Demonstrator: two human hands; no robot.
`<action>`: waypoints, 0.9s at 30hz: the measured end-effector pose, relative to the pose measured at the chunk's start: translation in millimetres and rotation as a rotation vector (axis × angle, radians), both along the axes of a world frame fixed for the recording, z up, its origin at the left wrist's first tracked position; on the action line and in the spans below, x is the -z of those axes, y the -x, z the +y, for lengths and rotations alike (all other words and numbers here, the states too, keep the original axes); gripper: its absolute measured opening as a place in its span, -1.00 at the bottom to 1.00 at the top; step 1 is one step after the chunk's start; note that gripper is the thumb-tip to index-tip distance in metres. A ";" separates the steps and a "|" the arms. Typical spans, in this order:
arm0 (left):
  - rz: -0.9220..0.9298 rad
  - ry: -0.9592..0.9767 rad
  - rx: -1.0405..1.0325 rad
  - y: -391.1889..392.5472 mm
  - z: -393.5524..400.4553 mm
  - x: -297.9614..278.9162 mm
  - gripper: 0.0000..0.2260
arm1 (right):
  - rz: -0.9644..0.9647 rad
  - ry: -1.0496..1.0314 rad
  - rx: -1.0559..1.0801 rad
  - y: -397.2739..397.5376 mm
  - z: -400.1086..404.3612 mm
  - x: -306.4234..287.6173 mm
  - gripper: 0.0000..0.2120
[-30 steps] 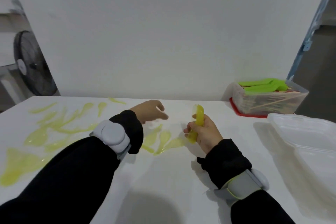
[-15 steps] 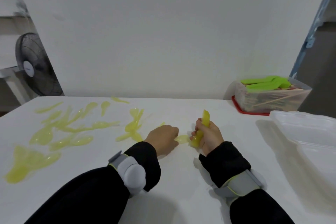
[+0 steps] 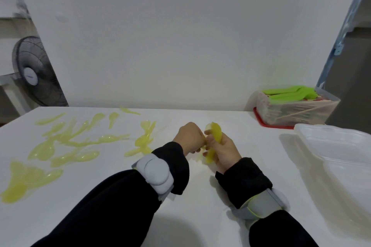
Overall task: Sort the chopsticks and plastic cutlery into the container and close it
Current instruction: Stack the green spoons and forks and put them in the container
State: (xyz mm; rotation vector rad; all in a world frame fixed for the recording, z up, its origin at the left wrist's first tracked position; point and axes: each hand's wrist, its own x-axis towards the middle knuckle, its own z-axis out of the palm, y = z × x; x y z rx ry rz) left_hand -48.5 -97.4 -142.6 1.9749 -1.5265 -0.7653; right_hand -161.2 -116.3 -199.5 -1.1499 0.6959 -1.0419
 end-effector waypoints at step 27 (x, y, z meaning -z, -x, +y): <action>0.080 0.201 0.083 -73.5 25.4 -8.3 -0.70 | 0.017 -0.325 0.019 -14.8 0.6 -17.8 -0.86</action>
